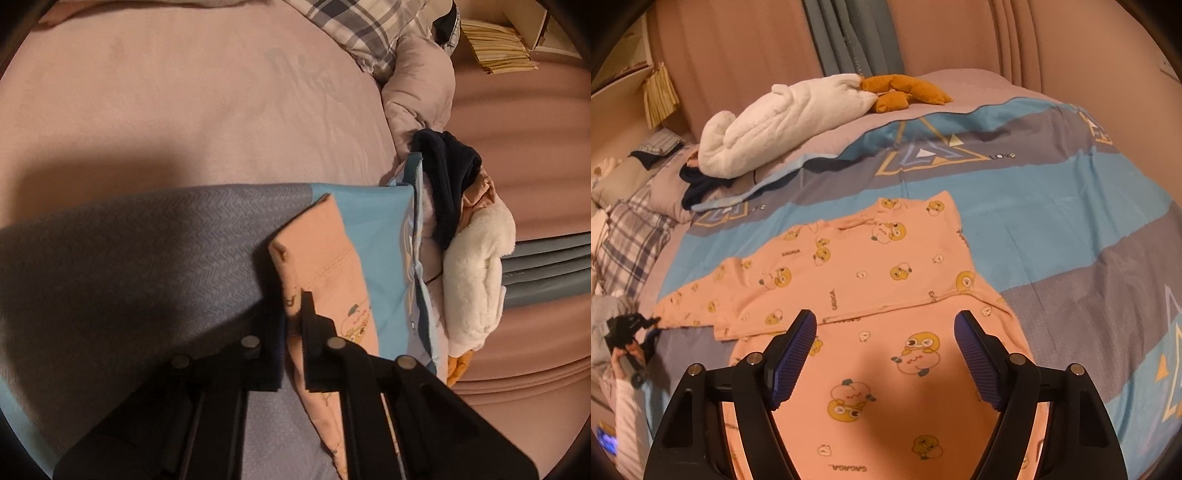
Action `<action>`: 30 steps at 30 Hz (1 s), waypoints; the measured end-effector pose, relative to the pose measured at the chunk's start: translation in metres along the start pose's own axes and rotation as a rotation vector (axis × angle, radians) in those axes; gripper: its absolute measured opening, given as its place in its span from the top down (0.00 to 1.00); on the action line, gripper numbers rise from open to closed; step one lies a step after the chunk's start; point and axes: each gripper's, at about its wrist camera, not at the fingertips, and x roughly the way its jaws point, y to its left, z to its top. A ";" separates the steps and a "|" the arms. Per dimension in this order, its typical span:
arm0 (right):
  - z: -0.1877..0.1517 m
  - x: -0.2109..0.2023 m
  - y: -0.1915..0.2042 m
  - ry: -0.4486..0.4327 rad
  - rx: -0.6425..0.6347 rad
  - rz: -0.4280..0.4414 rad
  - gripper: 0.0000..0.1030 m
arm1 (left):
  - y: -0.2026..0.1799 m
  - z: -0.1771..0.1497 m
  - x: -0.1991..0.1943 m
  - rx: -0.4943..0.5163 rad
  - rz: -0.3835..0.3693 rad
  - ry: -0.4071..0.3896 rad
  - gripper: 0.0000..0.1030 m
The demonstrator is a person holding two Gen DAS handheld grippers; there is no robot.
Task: Fold small clothes
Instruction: 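Grasp the other sleeve cuff with the left gripper and lift it, then lay the held sleeve across the romper body and open the left gripper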
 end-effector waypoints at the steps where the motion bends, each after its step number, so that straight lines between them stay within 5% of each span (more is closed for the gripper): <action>1: 0.000 -0.001 0.000 -0.003 -0.004 -0.004 0.24 | -0.009 -0.002 -0.004 0.040 0.038 -0.022 0.95; 3: 0.000 -0.003 0.001 -0.010 -0.017 -0.009 0.24 | -0.023 -0.007 -0.011 0.116 0.087 -0.059 0.95; 10: 0.001 -0.011 -0.002 -0.033 -0.014 -0.007 0.24 | -0.081 -0.034 -0.039 0.302 0.066 -0.106 0.95; 20: -0.002 -0.025 -0.014 -0.054 0.016 0.021 0.24 | -0.146 -0.084 -0.065 0.482 -0.048 -0.094 0.95; 30: -0.005 -0.038 -0.029 -0.079 0.045 0.027 0.24 | -0.191 -0.156 -0.062 0.710 -0.068 -0.032 0.95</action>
